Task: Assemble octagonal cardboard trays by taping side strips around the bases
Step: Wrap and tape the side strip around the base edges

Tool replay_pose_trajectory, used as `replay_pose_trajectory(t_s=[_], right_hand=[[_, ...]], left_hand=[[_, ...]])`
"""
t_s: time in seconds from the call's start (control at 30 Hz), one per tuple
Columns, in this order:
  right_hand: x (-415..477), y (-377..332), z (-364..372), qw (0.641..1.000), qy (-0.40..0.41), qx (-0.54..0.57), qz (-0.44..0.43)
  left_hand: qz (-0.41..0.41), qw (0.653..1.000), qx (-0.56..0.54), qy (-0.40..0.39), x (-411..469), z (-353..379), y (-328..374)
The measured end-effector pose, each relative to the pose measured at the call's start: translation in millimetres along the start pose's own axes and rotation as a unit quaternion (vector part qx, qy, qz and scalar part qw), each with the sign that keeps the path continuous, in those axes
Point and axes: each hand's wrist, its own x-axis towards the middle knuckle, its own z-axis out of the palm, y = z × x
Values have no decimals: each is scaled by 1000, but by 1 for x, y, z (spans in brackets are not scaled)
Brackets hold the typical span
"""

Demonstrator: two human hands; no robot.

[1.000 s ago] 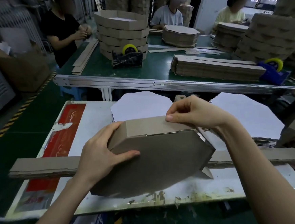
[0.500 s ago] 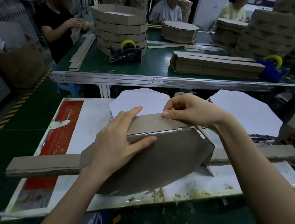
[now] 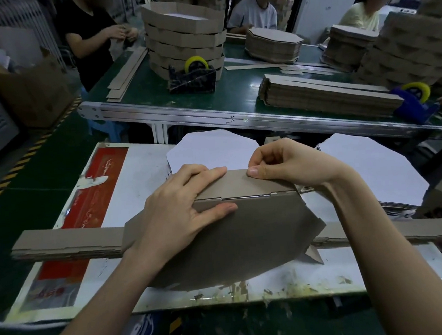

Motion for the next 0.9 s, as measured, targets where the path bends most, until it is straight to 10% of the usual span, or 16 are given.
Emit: replay_pose_trajectory(t_s=[0.9], right_hand=[[-13, 12, 12, 999, 10, 24, -26]], left_hand=[[86, 993, 51, -57, 3, -4, 25]])
